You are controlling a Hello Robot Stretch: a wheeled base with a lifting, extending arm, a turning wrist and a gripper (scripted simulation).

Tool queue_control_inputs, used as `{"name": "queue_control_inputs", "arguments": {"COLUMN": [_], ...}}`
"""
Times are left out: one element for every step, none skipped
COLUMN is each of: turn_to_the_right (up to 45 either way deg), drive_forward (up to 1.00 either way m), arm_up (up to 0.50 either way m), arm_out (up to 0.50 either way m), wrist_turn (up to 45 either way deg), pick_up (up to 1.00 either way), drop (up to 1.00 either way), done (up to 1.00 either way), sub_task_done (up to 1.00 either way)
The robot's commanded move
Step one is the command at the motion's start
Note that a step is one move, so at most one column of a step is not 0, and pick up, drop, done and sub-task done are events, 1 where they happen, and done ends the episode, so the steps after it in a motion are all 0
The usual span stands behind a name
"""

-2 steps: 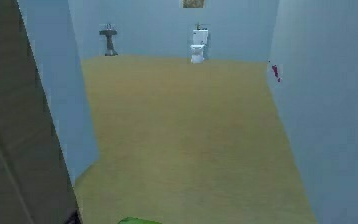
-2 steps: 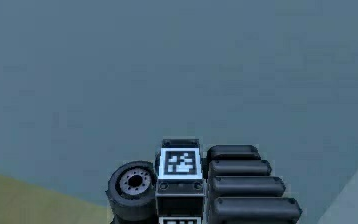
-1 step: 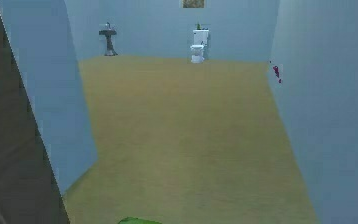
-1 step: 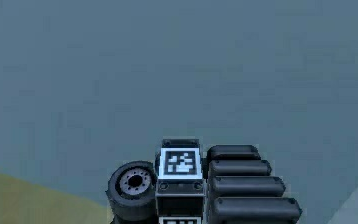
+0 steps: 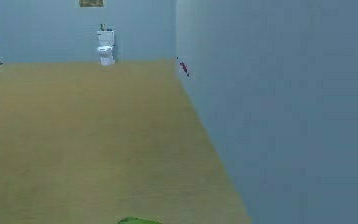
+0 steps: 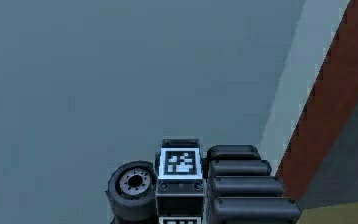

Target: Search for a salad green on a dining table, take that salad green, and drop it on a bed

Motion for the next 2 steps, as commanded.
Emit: {"name": "queue_control_inputs", "arguments": {"turn_to_the_right": [0.0, -45.0], "drive_forward": [0.6, 0.0], "arm_up": [0.0, 0.0], "arm_out": [0.0, 0.0], "wrist_turn": [0.0, 0.0], "pick_up": [0.0, 0.0], "drop": [0.0, 0.0], "done": [0.0, 0.0], "sub_task_done": [0.0, 0.0]}}
